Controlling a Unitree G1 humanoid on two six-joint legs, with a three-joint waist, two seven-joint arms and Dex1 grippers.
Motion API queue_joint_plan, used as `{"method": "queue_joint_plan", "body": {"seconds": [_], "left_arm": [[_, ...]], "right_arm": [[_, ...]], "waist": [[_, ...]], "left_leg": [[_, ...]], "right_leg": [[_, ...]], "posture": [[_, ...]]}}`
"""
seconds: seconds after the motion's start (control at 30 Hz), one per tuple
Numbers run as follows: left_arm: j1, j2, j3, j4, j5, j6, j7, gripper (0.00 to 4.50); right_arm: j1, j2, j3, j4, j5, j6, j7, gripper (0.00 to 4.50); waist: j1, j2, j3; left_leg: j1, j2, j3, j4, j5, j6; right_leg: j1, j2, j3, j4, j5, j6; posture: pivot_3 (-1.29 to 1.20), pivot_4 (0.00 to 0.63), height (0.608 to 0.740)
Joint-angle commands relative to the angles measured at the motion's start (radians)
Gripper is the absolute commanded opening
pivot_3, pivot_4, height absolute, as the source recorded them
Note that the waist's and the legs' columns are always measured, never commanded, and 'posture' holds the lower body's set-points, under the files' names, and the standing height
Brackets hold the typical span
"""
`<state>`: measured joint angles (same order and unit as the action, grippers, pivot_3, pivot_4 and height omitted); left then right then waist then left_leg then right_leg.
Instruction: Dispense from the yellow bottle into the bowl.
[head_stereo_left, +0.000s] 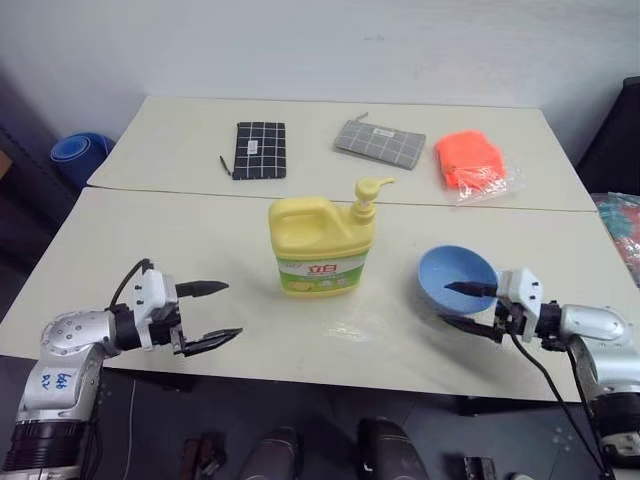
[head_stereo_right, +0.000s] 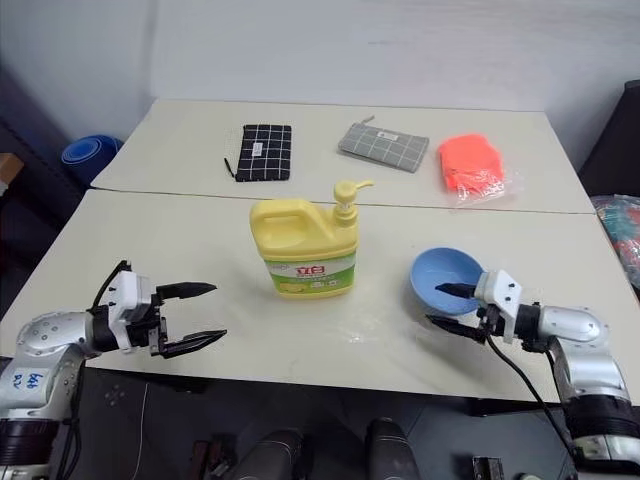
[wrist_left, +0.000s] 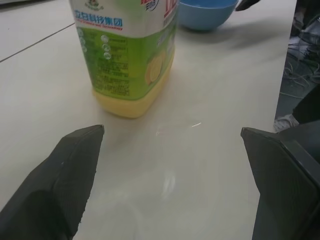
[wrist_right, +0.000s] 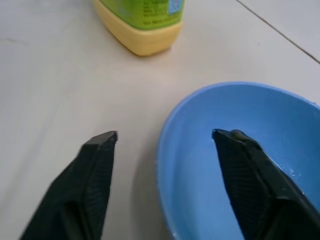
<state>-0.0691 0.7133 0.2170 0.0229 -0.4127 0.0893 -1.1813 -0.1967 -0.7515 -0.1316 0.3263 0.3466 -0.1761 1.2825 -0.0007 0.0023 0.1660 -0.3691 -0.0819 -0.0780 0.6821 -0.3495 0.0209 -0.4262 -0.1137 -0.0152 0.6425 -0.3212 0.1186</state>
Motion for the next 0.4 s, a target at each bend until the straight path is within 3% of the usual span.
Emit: {"method": "queue_joint_plan", "body": {"seconds": [0.03, 0.3, 0.4], "left_arm": [[0.042, 0.011, 0.036, 0.026, 0.009, -0.081, -0.008, 4.50], [0.206, -0.011, 0.072, 0.050, 0.084, -0.211, 0.098, 4.50], [0.250, -0.024, 0.066, 0.052, 0.122, -0.266, 0.139, 4.50]], "right_arm": [[0.112, -0.031, -0.099, -0.149, 0.080, -0.015, 0.011, 4.36], [0.487, 0.025, -0.240, -0.379, 0.096, -0.095, -0.045, 4.44], [0.541, 0.066, -0.250, -0.384, 0.071, -0.138, -0.097, 4.44]], "waist": [[0.000, 0.000, 0.000], [0.002, 0.000, 0.000], [0.004, 0.000, 0.000]], "left_leg": [[0.000, 0.000, 0.000, 0.000, 0.000, 0.000], [0.002, 0.001, 0.000, -0.002, -0.001, 0.000], [0.013, 0.001, 0.000, -0.006, -0.003, 0.001]], "right_leg": [[0.000, 0.000, 0.000, 0.000, 0.000, 0.000], [0.003, 0.000, 0.001, -0.002, 0.000, 0.000], [0.013, 0.001, 0.000, -0.007, 0.000, 0.000]], "posture": [[0.00, 0.150, 0.740], [0.00, 0.150, 0.740], [0.00, 0.150, 0.740]]}}
